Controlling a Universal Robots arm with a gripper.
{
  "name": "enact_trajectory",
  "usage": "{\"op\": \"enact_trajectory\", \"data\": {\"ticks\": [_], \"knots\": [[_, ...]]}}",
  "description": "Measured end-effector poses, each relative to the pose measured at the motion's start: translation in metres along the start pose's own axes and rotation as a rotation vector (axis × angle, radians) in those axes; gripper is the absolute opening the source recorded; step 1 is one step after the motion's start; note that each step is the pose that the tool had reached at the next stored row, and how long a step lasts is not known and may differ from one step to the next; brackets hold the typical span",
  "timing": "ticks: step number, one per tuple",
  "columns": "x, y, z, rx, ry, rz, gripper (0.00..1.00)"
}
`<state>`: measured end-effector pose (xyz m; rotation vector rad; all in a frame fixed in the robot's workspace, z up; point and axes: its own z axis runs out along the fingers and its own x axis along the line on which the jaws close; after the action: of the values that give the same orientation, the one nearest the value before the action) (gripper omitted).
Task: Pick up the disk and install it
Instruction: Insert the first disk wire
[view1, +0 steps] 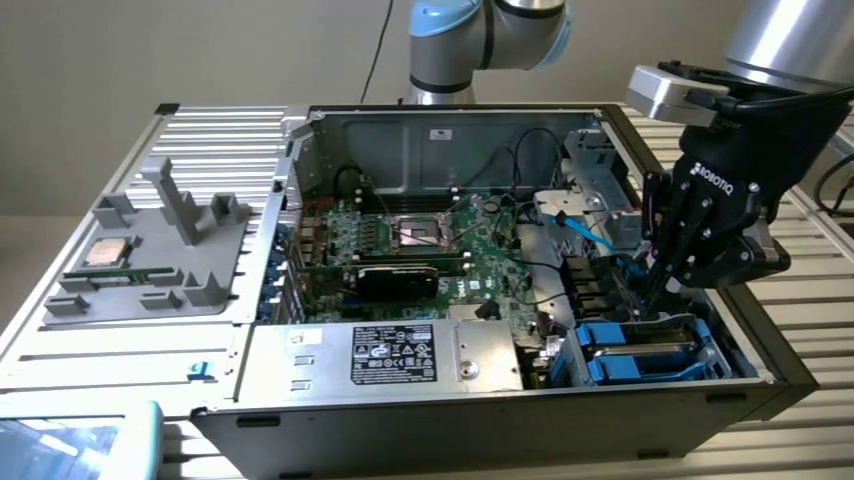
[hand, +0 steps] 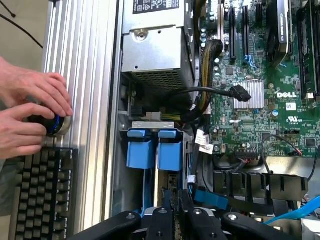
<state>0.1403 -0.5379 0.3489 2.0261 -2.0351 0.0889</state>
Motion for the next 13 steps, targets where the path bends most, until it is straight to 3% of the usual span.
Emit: {"op": "enact_trajectory", "data": {"ticks": [13], "knots": [[0.0059, -0.0018, 0.0078, -0.013, -0.0085, 0.006, 0.16]]}}
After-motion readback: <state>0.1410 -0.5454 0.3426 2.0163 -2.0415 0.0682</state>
